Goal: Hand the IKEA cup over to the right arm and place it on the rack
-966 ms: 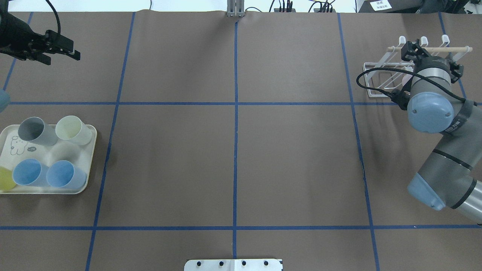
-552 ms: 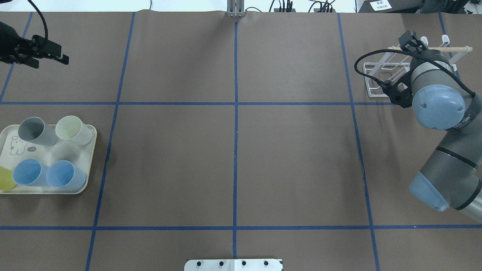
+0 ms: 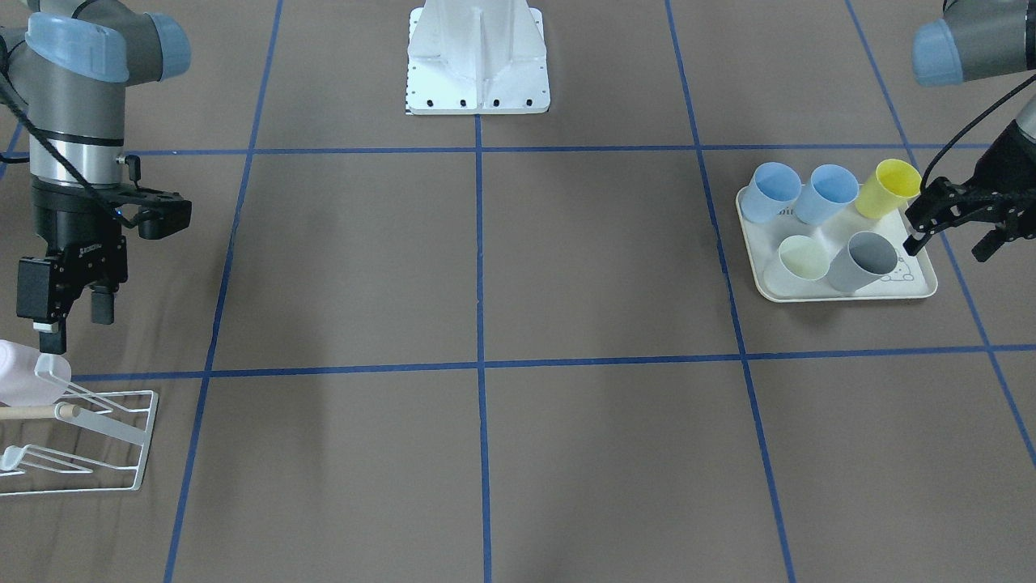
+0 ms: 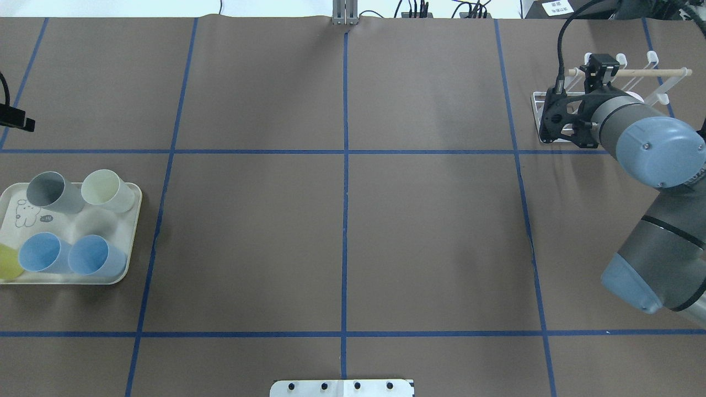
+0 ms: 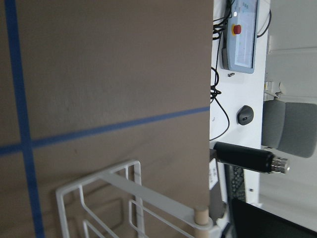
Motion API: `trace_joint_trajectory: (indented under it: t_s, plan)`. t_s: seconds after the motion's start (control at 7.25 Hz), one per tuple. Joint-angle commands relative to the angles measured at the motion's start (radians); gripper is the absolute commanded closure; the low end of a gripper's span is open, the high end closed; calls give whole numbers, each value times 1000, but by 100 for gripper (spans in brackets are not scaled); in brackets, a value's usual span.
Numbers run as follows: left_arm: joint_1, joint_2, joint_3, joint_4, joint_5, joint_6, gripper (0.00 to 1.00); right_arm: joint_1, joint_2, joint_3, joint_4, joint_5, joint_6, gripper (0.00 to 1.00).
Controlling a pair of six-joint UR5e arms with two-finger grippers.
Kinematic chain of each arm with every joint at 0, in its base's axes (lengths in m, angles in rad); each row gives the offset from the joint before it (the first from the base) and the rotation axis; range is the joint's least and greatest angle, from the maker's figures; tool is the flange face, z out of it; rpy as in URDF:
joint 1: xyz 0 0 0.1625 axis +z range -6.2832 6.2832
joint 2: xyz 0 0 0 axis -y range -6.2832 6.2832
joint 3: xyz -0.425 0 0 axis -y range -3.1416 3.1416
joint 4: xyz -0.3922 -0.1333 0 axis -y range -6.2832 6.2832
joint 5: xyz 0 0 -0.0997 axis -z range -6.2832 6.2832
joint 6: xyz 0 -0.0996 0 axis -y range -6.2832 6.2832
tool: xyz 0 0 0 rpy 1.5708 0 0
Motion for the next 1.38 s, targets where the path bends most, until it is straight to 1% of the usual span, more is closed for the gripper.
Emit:
trace_joint_trajectory:
  t_s: [0.0,0.14,0.28,0.41,0.55,0.69,0.83,0.97,1.1,1.24]
  plan:
    - [18,84,41,-116,20,7,0,-2,24,4,71,178,503,0]
    - [67,81,76,-130,23,-38,0,-2,55,4,42,238,597,0]
    - [113,78,114,-190,67,-68,0,1,96,6,-46,332,630,0]
    - [153,75,165,-272,84,-115,0,16,168,7,-182,411,632,0]
    - [167,71,171,-297,85,-170,0,18,206,19,-263,425,632,0]
    - [172,75,176,-296,83,-165,1,18,214,25,-276,425,632,0]
    - [172,80,185,-296,75,-160,27,18,214,25,-276,425,632,0]
    - [172,81,188,-295,72,-160,65,18,216,25,-274,425,632,0]
    - [172,84,188,-295,72,-159,92,17,216,25,-274,425,632,0]
    - [172,84,188,-292,72,-157,100,17,216,25,-274,424,632,0]
